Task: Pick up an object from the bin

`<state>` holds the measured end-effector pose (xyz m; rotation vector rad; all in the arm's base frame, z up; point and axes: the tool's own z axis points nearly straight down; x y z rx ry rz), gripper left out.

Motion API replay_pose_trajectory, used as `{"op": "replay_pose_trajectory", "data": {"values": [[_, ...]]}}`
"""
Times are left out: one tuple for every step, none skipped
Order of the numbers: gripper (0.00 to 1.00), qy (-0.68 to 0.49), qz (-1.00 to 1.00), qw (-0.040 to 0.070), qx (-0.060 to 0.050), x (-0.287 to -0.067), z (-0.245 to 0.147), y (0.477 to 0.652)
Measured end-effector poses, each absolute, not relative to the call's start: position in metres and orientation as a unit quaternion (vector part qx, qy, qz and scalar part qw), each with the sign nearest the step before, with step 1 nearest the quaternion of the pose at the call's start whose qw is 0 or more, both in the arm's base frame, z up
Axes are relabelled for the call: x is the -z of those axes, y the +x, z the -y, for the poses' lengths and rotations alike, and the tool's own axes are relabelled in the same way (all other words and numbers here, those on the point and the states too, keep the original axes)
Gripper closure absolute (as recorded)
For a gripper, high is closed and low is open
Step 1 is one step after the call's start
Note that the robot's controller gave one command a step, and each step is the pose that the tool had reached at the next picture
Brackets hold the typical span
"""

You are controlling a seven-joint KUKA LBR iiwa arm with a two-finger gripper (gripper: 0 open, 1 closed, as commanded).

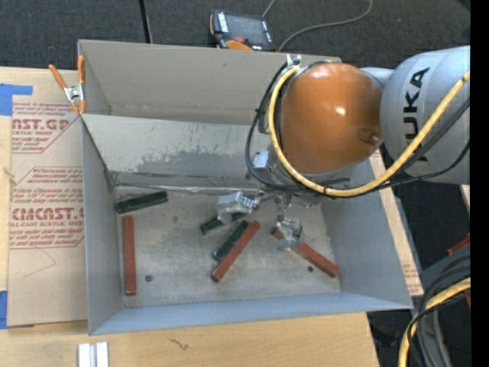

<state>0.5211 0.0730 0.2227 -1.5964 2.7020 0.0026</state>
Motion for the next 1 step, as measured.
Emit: {"op": "replay_pose_trajectory", "data": {"values": [[0.0, -0.581, -0.814, -0.002, -0.003, -0.091, -0.121, 0.509]]}}
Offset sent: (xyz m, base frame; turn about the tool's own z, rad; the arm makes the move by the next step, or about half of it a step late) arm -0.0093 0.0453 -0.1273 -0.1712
